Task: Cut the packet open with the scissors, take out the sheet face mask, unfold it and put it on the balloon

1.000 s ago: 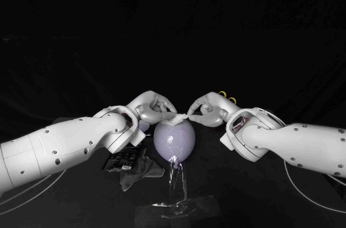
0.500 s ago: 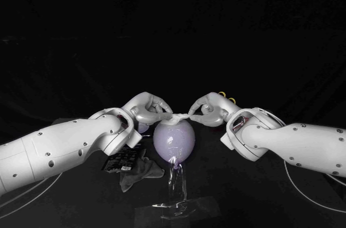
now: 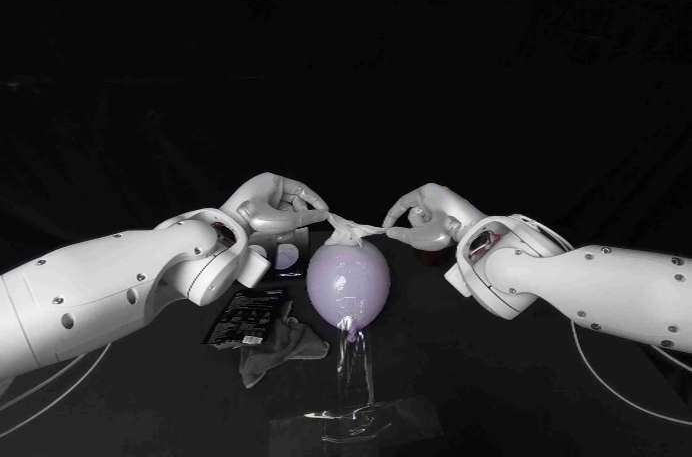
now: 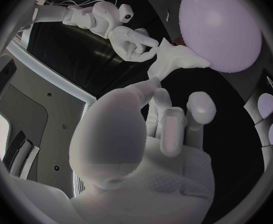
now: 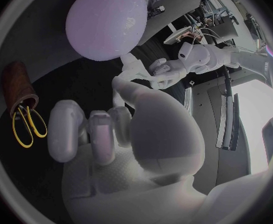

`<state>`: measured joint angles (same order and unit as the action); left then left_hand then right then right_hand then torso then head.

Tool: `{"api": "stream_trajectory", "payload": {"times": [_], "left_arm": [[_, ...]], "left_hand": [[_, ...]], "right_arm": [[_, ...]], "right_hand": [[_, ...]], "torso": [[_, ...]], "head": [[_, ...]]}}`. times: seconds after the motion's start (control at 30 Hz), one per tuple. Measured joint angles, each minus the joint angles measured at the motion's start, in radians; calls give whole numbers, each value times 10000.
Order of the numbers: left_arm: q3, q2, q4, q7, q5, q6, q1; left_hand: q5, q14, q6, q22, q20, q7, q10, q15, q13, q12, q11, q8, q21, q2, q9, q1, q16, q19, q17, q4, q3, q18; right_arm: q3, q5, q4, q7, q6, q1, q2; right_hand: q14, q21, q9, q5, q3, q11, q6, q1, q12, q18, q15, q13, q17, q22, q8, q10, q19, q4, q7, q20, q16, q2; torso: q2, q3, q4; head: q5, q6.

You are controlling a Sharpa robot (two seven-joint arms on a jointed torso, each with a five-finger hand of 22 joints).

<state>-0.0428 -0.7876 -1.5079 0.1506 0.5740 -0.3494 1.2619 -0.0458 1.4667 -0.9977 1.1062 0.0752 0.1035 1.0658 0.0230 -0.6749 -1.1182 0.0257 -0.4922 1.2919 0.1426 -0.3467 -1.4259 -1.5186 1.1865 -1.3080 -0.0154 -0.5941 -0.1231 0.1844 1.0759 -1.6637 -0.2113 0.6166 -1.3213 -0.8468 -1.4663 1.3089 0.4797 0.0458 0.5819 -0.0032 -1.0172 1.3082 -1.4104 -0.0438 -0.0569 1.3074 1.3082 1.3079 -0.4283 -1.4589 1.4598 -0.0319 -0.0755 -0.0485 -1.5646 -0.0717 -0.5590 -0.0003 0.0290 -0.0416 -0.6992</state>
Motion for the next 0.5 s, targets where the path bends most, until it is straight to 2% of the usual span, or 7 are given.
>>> {"api": "stream_trajectory", "payload": {"times": [0.2, 0.5], "left_arm": [[40, 4, 126, 34, -481, 8, 157], [98, 171, 697, 52, -1126, 12, 355]], "left_hand": [[0, 0, 2, 16, 0, -2, 0, 0, -24, 0, 1, 0, 0, 13, 0, 13, 5, 0, 0, -26, -26, 0], [0, 0, 17, 15, 1, -17, 11, 0, -41, 0, 14, -41, 0, 26, -2, 26, -32, -1, 0, 15, -66, 0]], "right_arm": [[-63, 3, 356, 51, 104, -322, 94], [-143, -15, 892, 147, 167, -803, 209]], "right_hand": [[0, 0, 8, 0, 28, 0, 3, 39, 2, 0, 0, 5, 0, 2, 0, 0, -12, -29, 0, -12, -26, -39], [0, 43, 16, 0, 29, 0, 1, 39, 21, 0, 0, 9, -4, 1, 1, 0, 21, -29, -8, 21, -27, -39]], "torso": [[5, 0, 6], [-8, 8, 16]], "head": [[0, 106], [-48, 222]]}}
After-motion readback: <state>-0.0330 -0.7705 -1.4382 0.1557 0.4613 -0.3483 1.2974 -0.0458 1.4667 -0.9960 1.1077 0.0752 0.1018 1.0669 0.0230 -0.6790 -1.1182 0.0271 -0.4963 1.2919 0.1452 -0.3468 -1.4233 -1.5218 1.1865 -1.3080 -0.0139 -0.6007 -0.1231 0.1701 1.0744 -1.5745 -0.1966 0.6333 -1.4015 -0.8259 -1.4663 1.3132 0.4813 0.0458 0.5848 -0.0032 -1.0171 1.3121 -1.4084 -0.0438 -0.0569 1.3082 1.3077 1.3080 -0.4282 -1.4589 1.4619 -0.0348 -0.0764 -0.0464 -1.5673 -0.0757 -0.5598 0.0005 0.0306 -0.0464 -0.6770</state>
